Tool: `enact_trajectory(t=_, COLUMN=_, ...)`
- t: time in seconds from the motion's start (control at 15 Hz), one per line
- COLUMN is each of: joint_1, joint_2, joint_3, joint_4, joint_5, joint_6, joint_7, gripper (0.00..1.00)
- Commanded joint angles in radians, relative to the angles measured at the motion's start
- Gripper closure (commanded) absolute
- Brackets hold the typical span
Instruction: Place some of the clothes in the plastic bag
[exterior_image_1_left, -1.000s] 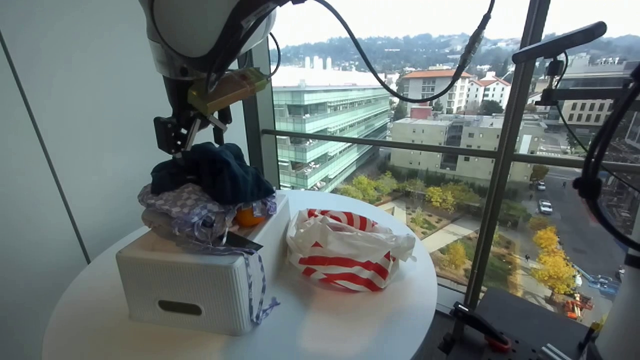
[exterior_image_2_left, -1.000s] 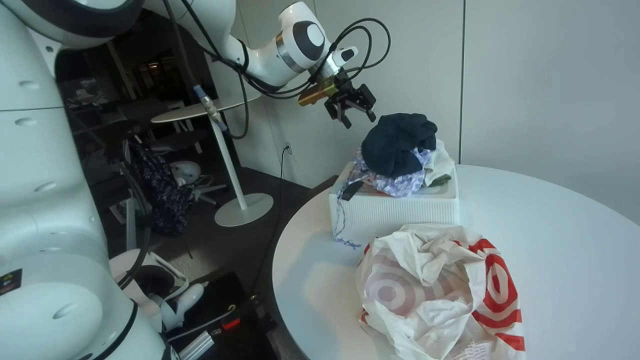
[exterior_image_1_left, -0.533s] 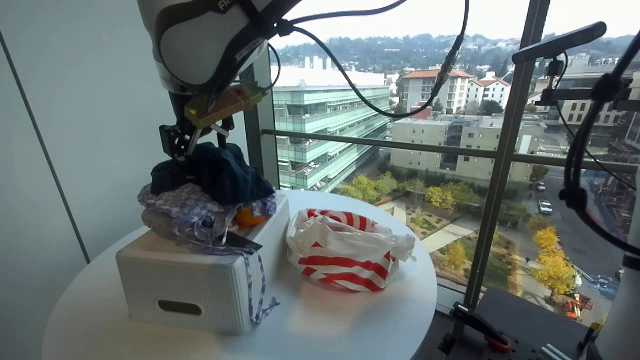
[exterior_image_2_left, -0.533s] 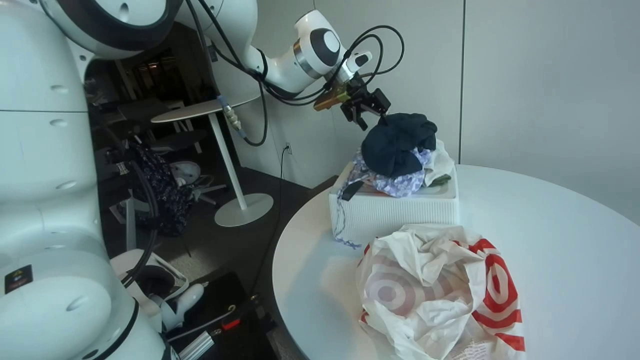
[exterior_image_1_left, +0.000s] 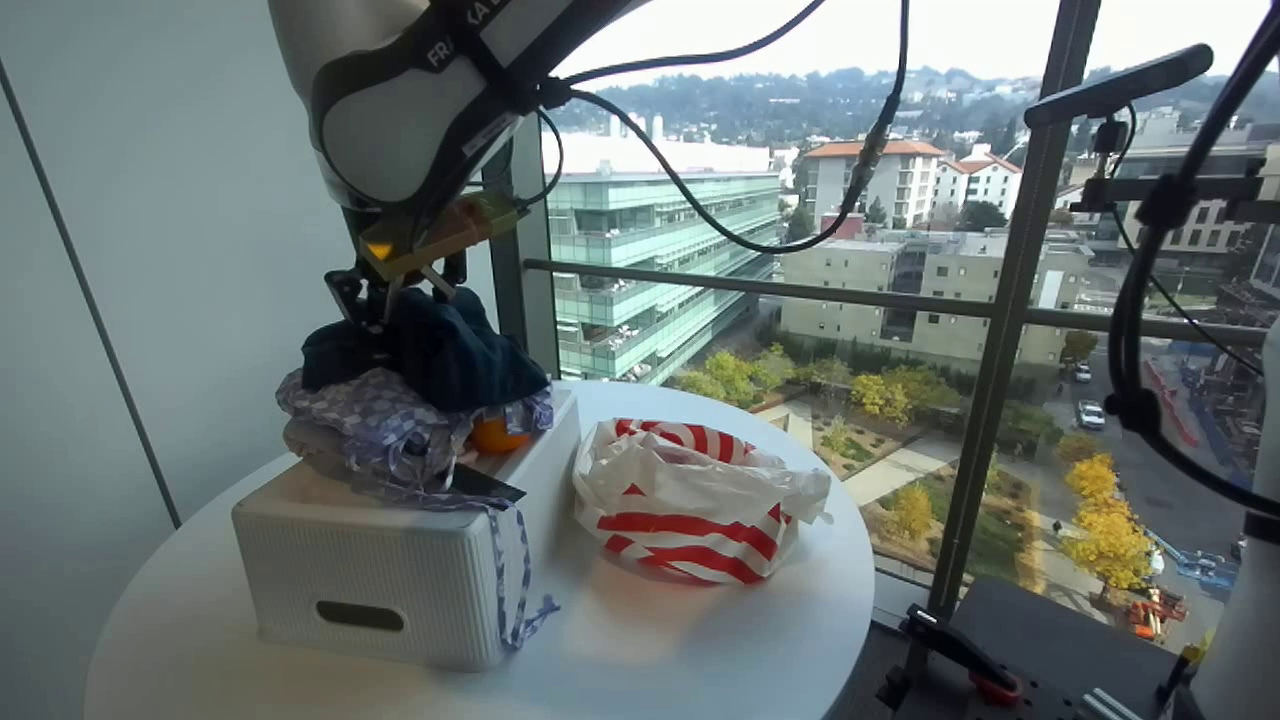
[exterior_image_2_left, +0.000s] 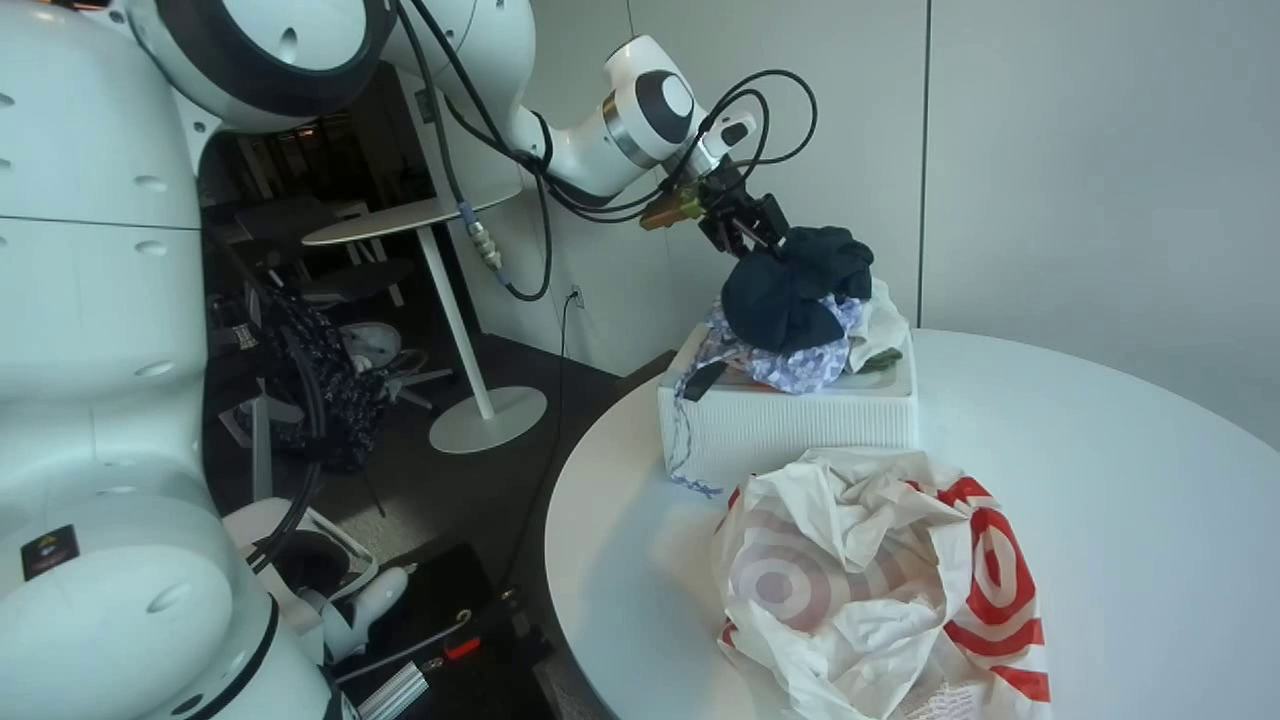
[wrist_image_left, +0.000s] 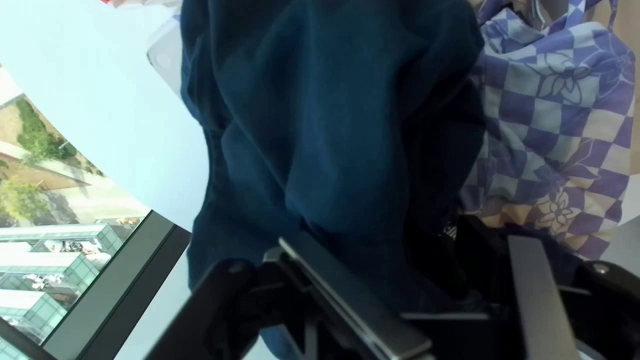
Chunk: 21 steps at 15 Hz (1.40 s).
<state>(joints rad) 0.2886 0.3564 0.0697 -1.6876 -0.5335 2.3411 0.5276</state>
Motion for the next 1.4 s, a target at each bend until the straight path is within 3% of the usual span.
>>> enact_trajectory(t=0.0, joint_1=0.026, joint_2=-0.017, joint_3=-0.012, joint_4=-0.013, joint_5=0.009, joint_6=0.035, joint_7=0.010, gripper=0.58)
enact_trajectory(t=0.27, joint_1=0.030, joint_2=-0.058, joint_3=-0.009, joint_4=-0.076, joint_5=0.023, joint_6=0.072, joint_7=0.014, gripper=0.87)
enact_trajectory(t=0.47, joint_1=0.030, joint_2=-0.100, joint_3=-0.012, joint_4=-0.139, joint_5=0.018, joint_6=0.105, joint_7=0.037, gripper=0.95)
enact_trajectory(t=0.73, joint_1=0.036, joint_2=-0.207, joint_3=-0.012, joint_4=-0.234, joint_5=-0.027, joint_6=0.151, joint_7=0.115, gripper=0.92)
enact_trajectory(t=1.0, joint_1=0.016, joint_2=-0.390, joint_3=0.010, joint_4=-0.308, joint_5=-0.110, joint_6=0.190, joint_7=0.241, gripper=0.93)
enact_trajectory(t=1.33, joint_1=-0.081, joint_2=-0.640, joint_3=0.081, joint_4=-0.368, joint_5=-0.220, joint_6=0.150, joint_7=0.402, gripper=0.92)
